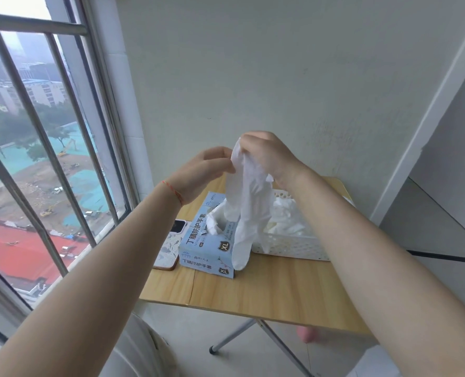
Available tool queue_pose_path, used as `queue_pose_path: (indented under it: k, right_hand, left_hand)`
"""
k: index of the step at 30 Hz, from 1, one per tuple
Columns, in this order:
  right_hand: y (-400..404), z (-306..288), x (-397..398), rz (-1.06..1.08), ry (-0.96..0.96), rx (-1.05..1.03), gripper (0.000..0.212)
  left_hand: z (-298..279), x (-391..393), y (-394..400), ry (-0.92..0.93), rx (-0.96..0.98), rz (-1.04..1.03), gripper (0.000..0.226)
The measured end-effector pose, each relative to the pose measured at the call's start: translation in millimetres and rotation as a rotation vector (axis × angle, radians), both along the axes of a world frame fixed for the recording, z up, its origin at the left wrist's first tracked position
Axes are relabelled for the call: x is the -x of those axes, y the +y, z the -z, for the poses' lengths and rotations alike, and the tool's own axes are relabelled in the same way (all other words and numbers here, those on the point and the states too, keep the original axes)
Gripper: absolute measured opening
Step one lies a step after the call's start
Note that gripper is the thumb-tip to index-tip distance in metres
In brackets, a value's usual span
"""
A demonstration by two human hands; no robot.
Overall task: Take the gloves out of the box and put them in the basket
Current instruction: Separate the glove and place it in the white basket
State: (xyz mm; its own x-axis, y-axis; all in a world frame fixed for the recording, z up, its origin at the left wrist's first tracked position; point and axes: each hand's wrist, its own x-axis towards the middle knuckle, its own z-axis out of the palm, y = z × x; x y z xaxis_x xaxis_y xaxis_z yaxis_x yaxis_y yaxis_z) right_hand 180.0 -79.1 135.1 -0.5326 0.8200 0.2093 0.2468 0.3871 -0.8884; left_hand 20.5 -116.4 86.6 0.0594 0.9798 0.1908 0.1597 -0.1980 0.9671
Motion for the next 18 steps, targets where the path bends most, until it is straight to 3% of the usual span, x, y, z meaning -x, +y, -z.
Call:
queue_pose_path:
  k: [2,5,11,18]
  right_hand:
    - [2,-1,-1,0.068,0.042,-0.007,0.020]
    - [11,4,-2,0.158,0.004,-0.072,0.029]
    - [26,24,-8,0.227,-0.084,-0.065,0.011]
    - [49,37,-8,0.331,-0.066,-0.013,0.035]
  left_hand:
    - [5,5,1,0.028,0.045,0.006,0.030]
    - [16,4,0,-0.044,0.127,0.003,0.009]
    - [44,5,5,-0.228,0.237,-0.025,0.028]
    - [62,21,17,-0.121,0.324,-0.053,0.022]
